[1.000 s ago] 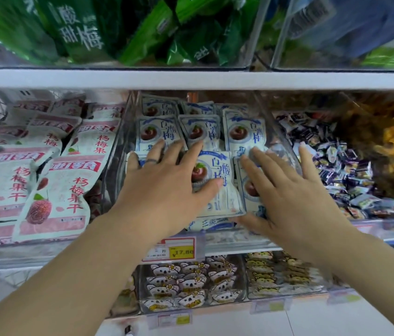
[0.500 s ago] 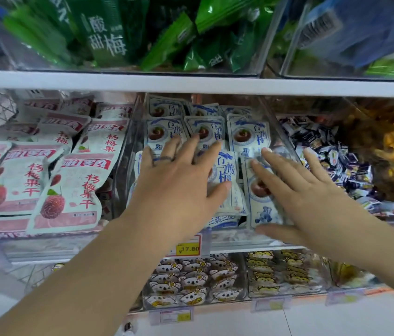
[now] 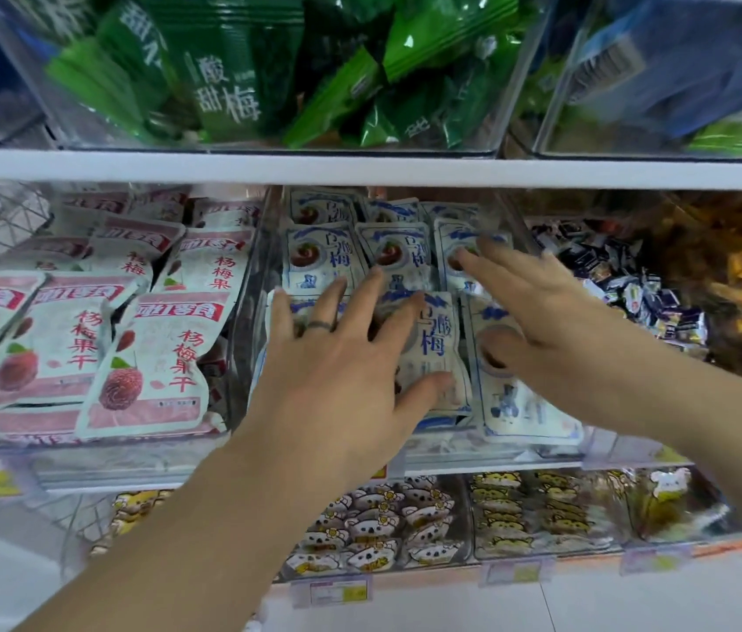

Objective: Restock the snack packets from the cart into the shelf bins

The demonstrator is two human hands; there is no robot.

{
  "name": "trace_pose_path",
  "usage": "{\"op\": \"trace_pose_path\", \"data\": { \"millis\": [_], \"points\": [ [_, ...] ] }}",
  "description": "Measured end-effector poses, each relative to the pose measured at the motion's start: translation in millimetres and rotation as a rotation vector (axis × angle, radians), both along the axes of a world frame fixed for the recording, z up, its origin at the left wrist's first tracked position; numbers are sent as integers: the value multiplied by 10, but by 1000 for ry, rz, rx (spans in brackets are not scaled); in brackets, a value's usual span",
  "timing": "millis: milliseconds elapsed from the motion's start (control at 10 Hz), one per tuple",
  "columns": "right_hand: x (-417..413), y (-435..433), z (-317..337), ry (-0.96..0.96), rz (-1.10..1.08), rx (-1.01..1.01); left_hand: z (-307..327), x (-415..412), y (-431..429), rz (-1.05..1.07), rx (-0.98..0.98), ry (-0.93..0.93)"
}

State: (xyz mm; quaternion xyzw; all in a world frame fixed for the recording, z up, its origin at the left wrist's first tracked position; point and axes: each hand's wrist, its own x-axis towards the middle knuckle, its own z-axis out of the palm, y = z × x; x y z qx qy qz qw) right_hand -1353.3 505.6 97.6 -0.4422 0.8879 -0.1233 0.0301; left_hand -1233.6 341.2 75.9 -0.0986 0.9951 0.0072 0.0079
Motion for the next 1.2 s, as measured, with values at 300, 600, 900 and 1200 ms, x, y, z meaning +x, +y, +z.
{"op": "trace_pose_path", "data": {
  "millis": [300, 600, 900, 1200],
  "points": [
    [-206, -335, -457, 259, -70, 14, -112, 58, -25, 8, 14, -59],
    [-67, -163, -365, 247, -30, -139, -193, 251, -112, -2, 7, 143],
    [444, 210, -831, 270, -81, -82, -451, 432, -244, -46, -128, 315],
    [337, 211, -818, 306, -53, 28, -438, 399, -255, 10, -163, 270]
  ]
}}
